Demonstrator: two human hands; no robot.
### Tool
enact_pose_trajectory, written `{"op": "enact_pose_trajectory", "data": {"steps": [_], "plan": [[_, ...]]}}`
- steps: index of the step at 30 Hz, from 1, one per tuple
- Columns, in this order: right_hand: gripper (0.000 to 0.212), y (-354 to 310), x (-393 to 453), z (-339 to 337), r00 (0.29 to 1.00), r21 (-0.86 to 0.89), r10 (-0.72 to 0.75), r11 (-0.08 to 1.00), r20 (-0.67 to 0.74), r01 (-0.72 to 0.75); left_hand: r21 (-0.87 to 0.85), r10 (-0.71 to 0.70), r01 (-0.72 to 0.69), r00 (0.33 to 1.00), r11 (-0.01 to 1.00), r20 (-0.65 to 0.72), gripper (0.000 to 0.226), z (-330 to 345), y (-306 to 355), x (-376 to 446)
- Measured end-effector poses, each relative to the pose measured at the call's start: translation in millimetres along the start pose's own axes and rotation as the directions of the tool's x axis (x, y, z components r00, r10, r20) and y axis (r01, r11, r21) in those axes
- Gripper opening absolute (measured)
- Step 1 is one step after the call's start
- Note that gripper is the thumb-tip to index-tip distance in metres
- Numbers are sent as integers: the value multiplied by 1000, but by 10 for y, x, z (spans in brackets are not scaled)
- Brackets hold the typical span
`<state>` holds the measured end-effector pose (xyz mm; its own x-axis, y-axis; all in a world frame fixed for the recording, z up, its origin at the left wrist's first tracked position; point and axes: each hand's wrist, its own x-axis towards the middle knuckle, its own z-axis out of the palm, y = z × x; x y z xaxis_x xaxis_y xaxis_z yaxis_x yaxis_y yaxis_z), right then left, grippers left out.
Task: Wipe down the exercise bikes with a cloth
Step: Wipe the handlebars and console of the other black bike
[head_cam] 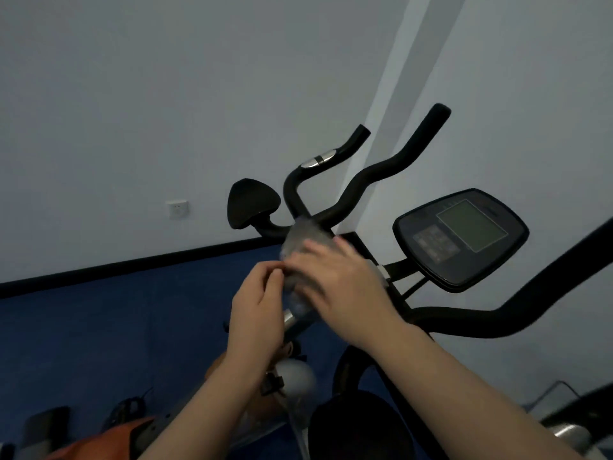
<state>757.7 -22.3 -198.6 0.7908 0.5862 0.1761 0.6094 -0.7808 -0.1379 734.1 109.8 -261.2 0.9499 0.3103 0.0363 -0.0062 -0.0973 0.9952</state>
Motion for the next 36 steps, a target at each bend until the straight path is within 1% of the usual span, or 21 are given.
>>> {"op": "enact_pose_trajectory", "data": {"steps": [1,2,4,7,9,12,14,16,18,21,23,24,27,29,32,34,36], "plan": [[40,4,24,75,993,-6,-57,998,106,58,-20,-22,23,1000,1000,9,23,5,-45,43],[39,9,28,139,983,9,-77,997,164,77,-39,-50,50,999,998,18,24,9,-92,77],[36,39,3,212,978,32,-85,996,192,80,-58,-90,92,995,994,38,24,27,-177,109],[41,109,-83,206,972,10,-85,996,220,85,-57,-83,87,994,995,71,22,93,-212,130],[47,155,-160,169,981,15,-11,1000,194,8,-60,-46,52,993,997,104,20,159,-159,163],[53,195,-239,137,976,-21,194,981,95,-192,-16,6,-3,983,1000,182,18,291,-54,224],[54,243,-253,133,919,-24,387,922,71,-386,55,54,-67,975,996,214,18,378,-13,250],[55,297,-243,122,852,-34,513,858,107,-513,111,127,-153,968,982,217,18,443,12,275],[53,342,-209,76,810,-17,556,826,184,-563,156,203,-243,950,957,235,20,506,32,305],[44,444,-107,17,747,-82,583,802,319,-591,257,281,-356,916,899,285,26,639,74,357],[45,532,-23,3,696,-84,623,764,357,-640,362,302,-406,901,839,311,28,716,94,378],[47,586,19,15,686,-65,634,750,359,-658,401,299,-414,899,817,318,29,739,93,381],[50,682,142,66,658,29,645,705,389,-708,443,298,-432,891,786,342,34,744,68,376],[49,714,177,85,659,111,652,675,375,-730,444,289,-436,887,783,360,39,732,89,371],[46,704,145,68,688,254,646,641,332,-724,451,261,-441,876,776,406,41,710,139,381],[40,706,87,17,722,270,618,671,312,-691,411,265,-477,840,777,473,38,691,167,409],[35,758,17,-91,748,239,612,710,255,-662,315,292,-506,794,803,532,35,695,228,480]]}}
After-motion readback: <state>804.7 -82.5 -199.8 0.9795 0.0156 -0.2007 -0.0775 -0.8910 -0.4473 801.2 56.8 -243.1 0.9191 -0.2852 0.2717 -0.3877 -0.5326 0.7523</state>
